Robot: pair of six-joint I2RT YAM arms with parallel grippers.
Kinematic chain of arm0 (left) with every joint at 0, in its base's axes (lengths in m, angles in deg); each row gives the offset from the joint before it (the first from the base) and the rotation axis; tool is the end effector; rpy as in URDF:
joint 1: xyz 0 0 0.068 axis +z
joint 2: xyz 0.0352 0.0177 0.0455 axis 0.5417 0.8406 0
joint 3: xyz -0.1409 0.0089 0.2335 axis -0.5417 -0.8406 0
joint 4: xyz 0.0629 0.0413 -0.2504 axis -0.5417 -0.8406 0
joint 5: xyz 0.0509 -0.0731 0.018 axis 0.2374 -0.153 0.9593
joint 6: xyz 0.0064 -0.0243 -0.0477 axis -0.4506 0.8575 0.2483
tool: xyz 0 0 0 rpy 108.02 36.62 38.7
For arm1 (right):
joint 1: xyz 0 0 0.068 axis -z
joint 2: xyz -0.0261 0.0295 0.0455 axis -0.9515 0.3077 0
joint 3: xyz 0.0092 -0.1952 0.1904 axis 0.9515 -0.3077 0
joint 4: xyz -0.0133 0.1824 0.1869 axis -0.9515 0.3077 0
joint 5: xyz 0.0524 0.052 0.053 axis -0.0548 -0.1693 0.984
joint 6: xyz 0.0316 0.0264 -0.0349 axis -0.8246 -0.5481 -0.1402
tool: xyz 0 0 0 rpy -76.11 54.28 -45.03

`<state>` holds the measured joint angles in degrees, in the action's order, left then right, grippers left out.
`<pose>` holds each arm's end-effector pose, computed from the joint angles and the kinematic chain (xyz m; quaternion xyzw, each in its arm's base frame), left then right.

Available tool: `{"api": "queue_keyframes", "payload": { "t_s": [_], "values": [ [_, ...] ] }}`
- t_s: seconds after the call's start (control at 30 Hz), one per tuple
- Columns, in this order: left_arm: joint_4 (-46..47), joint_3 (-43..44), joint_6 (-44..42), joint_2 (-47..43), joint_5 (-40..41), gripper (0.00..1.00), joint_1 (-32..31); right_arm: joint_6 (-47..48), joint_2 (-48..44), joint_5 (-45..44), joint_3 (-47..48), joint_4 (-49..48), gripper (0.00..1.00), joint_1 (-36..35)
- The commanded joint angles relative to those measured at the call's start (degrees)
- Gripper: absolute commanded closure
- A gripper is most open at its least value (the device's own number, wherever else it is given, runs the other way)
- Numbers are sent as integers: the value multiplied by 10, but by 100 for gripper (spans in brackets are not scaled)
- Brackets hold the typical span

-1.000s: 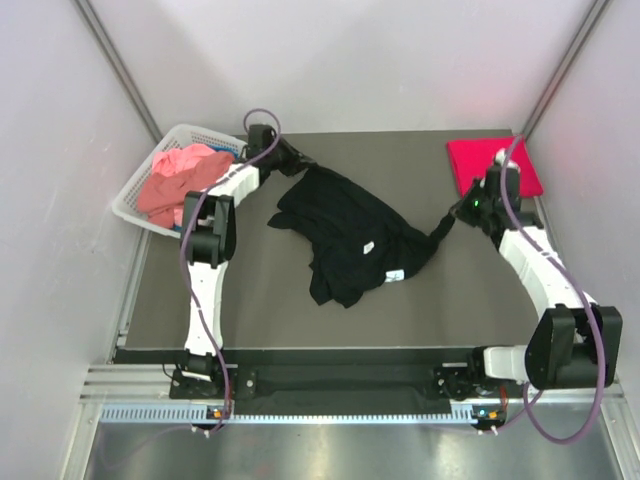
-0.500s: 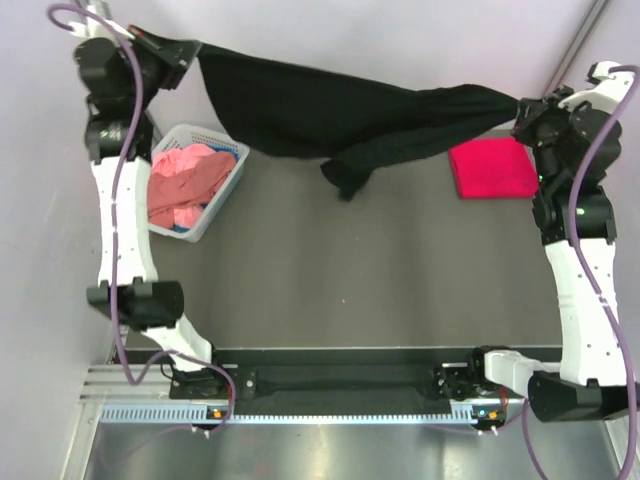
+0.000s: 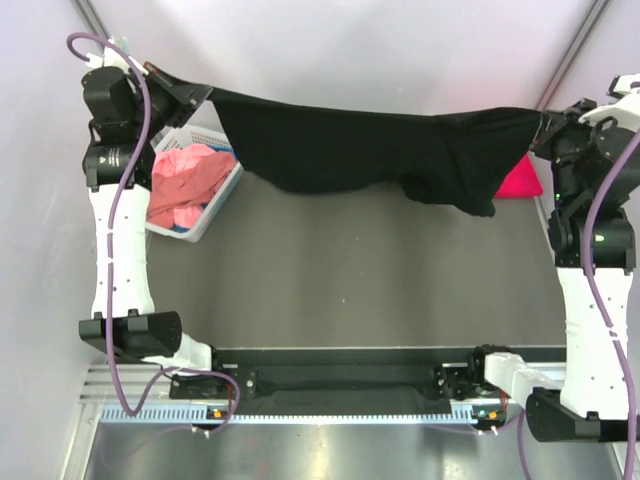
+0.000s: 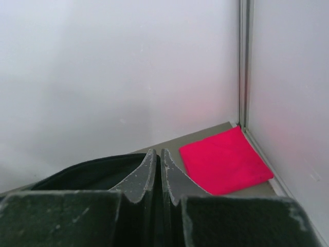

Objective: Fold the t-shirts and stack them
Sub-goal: Flatten the tshirt out

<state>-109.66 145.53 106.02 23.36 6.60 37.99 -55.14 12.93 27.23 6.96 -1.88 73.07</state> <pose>0.3018 0.0141 0.5286 -0.1934 0.7029 -0.3638 0.5798 0.1806 -0.0098 0.5199 0.1553 0.6505 0.0207 0.7432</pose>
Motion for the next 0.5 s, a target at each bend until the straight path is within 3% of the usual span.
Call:
{"api": "queue_keyframes", "payload": {
  "t_s": [0.0, 0.27, 0.47],
  "values": [
    [17, 41, -11, -43, 6, 100, 7, 32, -21, -15, 73, 5, 100, 13],
    [-19, 87, 3, -91, -23, 100, 7, 9, -66, 34, 157, 16, 100, 12],
    [-40, 85, -3, -107, 1, 100, 7, -7, -104, 71, 119, -13, 100, 12]
  ]
}}
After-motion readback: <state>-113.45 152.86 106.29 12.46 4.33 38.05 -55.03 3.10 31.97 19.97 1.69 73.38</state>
